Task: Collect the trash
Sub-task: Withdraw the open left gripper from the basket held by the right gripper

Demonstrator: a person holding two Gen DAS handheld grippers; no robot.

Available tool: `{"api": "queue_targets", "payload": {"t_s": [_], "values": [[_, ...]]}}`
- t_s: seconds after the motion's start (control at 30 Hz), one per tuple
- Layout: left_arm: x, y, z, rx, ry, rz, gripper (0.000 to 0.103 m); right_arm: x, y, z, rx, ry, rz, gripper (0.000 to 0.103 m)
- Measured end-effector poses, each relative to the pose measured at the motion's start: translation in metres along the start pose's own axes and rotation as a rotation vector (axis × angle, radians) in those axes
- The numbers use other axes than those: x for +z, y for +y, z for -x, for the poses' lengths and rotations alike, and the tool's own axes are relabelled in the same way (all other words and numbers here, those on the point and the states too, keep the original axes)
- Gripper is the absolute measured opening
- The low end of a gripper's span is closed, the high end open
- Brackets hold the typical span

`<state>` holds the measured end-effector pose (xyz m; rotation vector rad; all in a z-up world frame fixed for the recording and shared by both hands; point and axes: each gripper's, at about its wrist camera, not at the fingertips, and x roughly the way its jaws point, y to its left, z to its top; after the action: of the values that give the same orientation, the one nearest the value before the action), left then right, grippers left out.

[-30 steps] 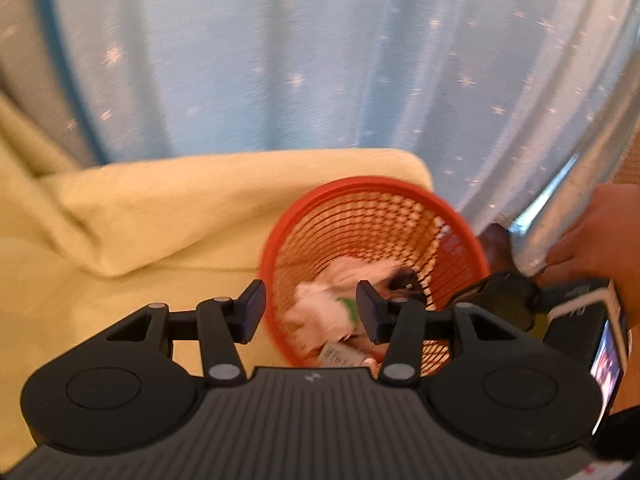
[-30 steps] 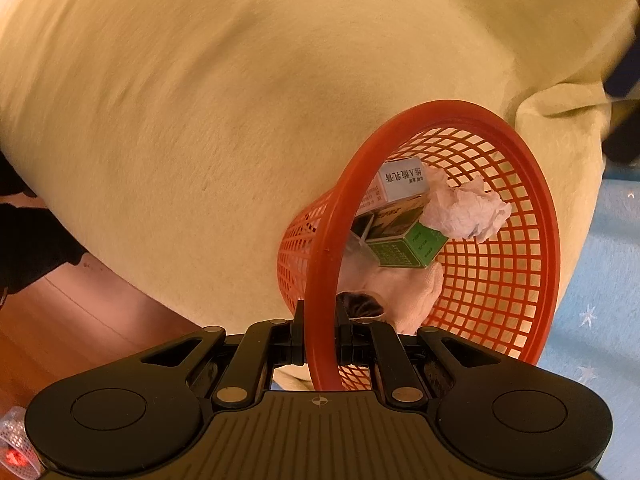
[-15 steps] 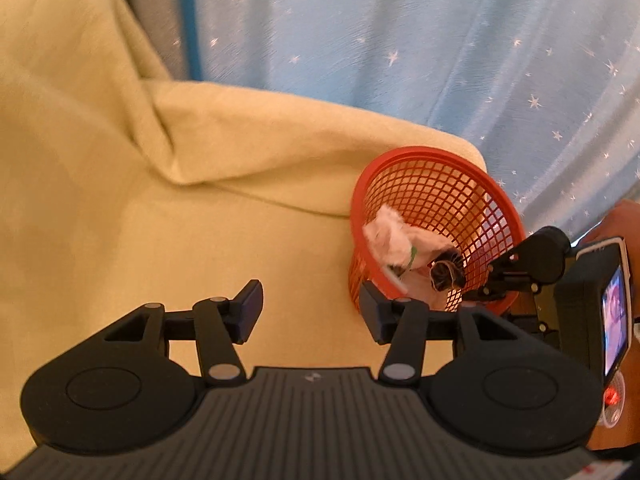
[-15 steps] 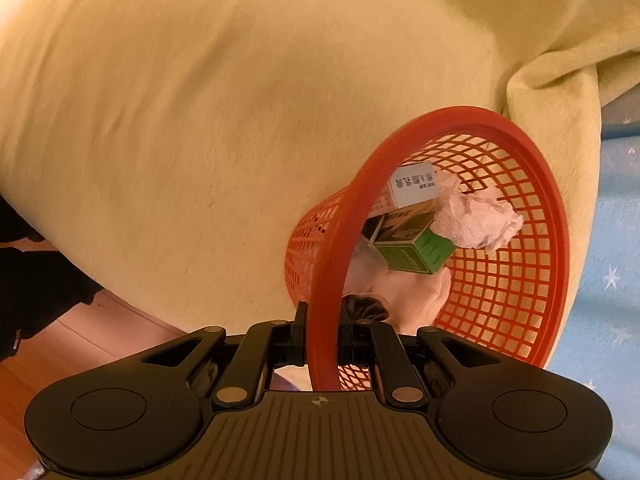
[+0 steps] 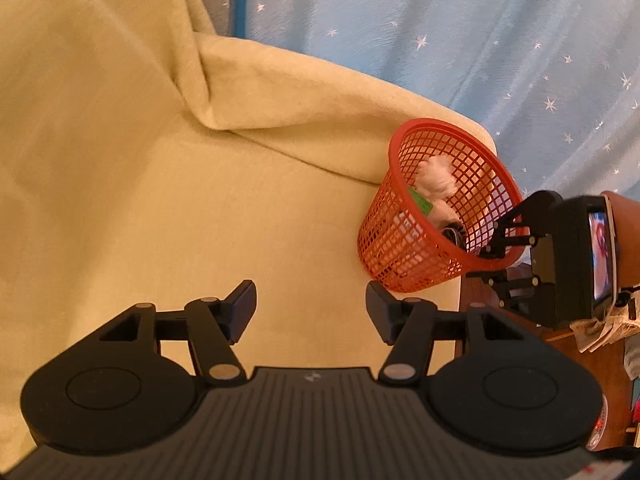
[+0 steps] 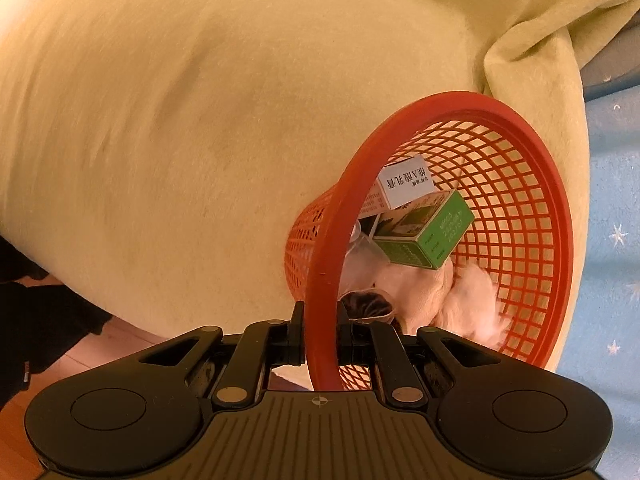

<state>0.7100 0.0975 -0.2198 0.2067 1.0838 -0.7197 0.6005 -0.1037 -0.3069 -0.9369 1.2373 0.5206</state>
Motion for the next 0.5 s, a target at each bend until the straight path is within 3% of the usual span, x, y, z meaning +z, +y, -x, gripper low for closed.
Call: {"api": "queue_targets", "payload": {"t_s": [0.23,0.5], "values": [[-0.014,0.006,0.011,0.015,0.002,0.025,0.055,-0.007,0.019,-0.001,-0.056,-0.003,0.097,0.008],[-0.034,0.007,0.019,0.024,0.009,0.058,0.057,-0.004,0.015,-0.005,-0.046,0.007,0.028,0.008]]}}
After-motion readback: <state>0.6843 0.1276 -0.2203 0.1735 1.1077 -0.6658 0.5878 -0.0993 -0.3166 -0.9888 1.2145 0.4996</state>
